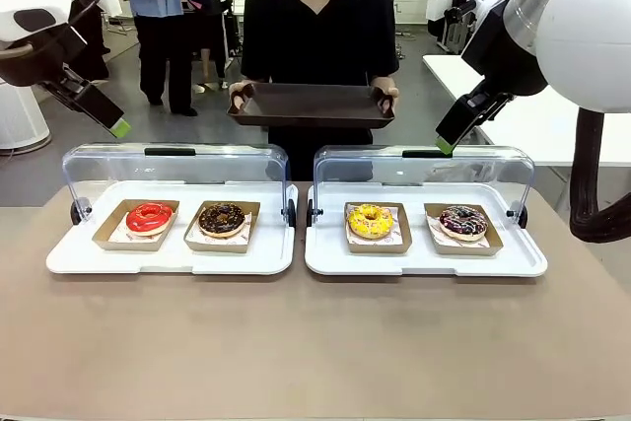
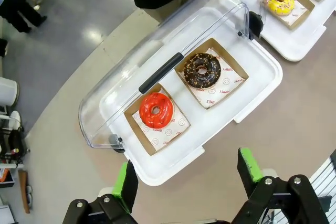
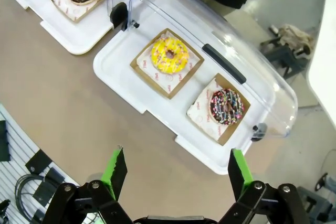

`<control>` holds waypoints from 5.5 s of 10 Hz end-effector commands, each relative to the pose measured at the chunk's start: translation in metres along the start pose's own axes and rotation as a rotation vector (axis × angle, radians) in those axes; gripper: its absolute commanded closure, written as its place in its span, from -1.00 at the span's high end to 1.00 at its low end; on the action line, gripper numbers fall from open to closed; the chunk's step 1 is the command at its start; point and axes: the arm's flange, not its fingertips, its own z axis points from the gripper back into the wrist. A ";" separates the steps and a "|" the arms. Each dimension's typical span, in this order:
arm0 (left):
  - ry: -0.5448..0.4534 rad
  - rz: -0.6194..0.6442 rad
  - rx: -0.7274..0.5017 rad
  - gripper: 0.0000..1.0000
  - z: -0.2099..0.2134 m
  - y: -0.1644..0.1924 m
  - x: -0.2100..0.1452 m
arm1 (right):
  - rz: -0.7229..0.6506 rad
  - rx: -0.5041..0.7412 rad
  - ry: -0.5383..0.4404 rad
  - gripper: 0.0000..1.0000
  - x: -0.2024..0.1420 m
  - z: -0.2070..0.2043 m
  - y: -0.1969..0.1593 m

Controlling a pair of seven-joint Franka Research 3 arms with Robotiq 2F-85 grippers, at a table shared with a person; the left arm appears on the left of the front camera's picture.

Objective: Provide the desired donut to the person.
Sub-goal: Pick up and lift the Paper togo box containing the Donut pointed at by the person.

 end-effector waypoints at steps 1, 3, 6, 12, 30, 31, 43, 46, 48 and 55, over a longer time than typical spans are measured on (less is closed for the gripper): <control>-0.037 -0.027 -0.145 1.00 0.008 0.019 -0.007 | 0.050 0.138 -0.039 1.00 -0.010 0.004 -0.027; -0.136 -0.092 -0.392 1.00 0.016 0.062 -0.021 | 0.138 0.400 -0.139 1.00 -0.028 0.007 -0.079; -0.336 -0.155 -0.668 1.00 0.015 0.124 -0.056 | 0.255 0.609 -0.333 1.00 -0.059 -0.007 -0.138; -0.404 -0.117 -0.750 1.00 0.020 0.170 -0.099 | 0.244 0.652 -0.470 1.00 -0.124 -0.007 -0.196; -0.380 -0.073 -0.570 1.00 0.042 0.189 -0.134 | 0.141 0.546 -0.498 1.00 -0.193 0.029 -0.217; -0.380 -0.073 -0.570 1.00 0.042 0.189 -0.134 | 0.141 0.546 -0.498 1.00 -0.193 0.029 -0.217; -0.380 -0.073 -0.570 1.00 0.042 0.189 -0.134 | 0.141 0.546 -0.498 1.00 -0.193 0.029 -0.217; -0.380 -0.073 -0.570 1.00 0.042 0.189 -0.134 | 0.141 0.546 -0.498 1.00 -0.193 0.029 -0.217; -0.380 -0.073 -0.570 1.00 0.042 0.189 -0.134 | 0.141 0.546 -0.498 1.00 -0.193 0.029 -0.217; -0.380 -0.073 -0.570 1.00 0.042 0.189 -0.134 | 0.141 0.546 -0.498 1.00 -0.193 0.029 -0.217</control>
